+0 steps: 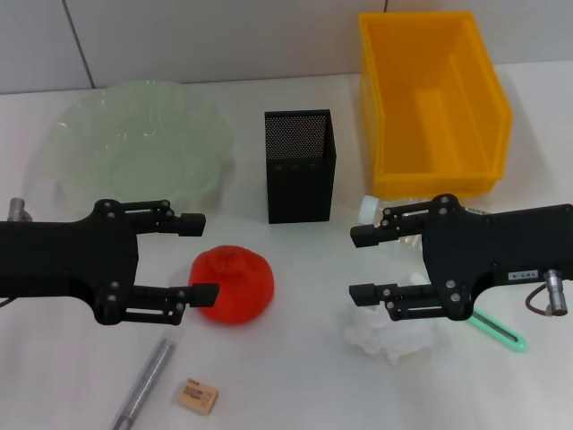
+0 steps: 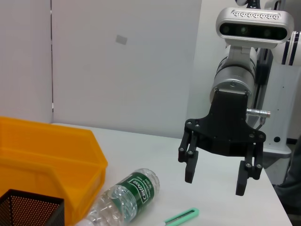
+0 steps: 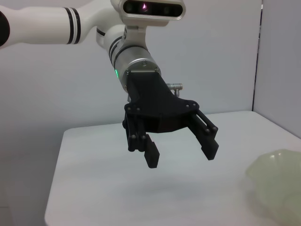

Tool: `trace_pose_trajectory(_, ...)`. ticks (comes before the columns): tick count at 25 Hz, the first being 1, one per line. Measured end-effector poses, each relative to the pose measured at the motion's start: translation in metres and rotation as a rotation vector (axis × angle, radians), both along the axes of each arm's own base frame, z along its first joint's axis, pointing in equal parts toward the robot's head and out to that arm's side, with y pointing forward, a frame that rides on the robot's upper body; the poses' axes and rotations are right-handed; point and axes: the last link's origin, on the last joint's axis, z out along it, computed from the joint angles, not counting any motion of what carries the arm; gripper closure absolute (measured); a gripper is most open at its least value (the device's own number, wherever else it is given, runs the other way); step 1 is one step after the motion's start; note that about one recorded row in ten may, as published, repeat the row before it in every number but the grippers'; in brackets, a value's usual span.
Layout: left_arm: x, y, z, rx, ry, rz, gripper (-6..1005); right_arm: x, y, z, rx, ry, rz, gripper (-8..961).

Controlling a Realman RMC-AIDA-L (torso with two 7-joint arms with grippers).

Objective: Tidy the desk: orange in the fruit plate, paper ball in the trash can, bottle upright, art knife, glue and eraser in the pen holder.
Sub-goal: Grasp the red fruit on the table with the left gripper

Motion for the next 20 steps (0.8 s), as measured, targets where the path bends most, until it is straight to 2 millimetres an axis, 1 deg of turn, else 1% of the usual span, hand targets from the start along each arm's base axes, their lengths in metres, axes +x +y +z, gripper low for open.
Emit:
trace_pose_trajectory(15, 0.0005, 0.0006, -0.0007, 0.005, -0.001, -0.003, 199, -0.0007, 0.0003, -0.0002, -0.001, 0.001, 0.001, 346)
trace_pose_trajectory(20, -0.0005, 0.0083, -0.0036, 0.035, -0.005, 0.041, 199, -0.0006, 0.0005, 0.0009, 0.003, 0.001, 0.000, 346)
